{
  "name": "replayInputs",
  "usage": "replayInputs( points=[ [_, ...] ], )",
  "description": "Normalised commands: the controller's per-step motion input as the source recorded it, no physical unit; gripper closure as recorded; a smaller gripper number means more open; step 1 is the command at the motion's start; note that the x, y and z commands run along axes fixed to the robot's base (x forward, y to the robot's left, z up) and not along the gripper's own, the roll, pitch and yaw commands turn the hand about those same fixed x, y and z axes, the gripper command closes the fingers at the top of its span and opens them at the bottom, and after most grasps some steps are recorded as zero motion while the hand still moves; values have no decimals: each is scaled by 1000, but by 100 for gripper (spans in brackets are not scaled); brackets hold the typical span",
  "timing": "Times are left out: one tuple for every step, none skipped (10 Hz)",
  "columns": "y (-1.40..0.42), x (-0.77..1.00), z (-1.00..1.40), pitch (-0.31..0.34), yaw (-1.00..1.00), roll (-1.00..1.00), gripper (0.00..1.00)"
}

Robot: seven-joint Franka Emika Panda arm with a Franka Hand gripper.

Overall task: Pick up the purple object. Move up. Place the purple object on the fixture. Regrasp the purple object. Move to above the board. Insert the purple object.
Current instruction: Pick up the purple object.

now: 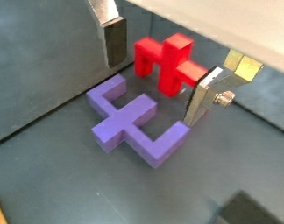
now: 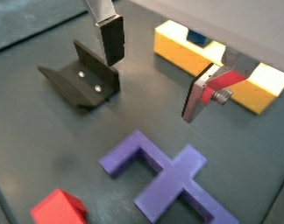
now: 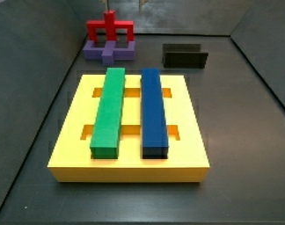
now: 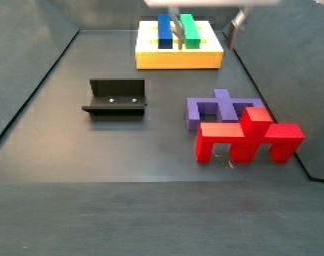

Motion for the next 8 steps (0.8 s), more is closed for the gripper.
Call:
replayInputs(
  points=[
    [-29, -329, -706, -156, 0, 177, 0],
    [-234, -157, -606, -144, 0, 140, 0],
    [-303, -111, -589, -137, 0, 141, 0],
    [-254, -94, -531, -146, 0, 90, 0],
    [-197, -109, -491, -146, 37, 61, 0],
    [-74, -194, -483, -157, 23, 47, 0],
    [-77, -174, -371, -104, 0, 63, 0],
    [0, -217, -271, -99, 0, 51, 0]
  ],
)
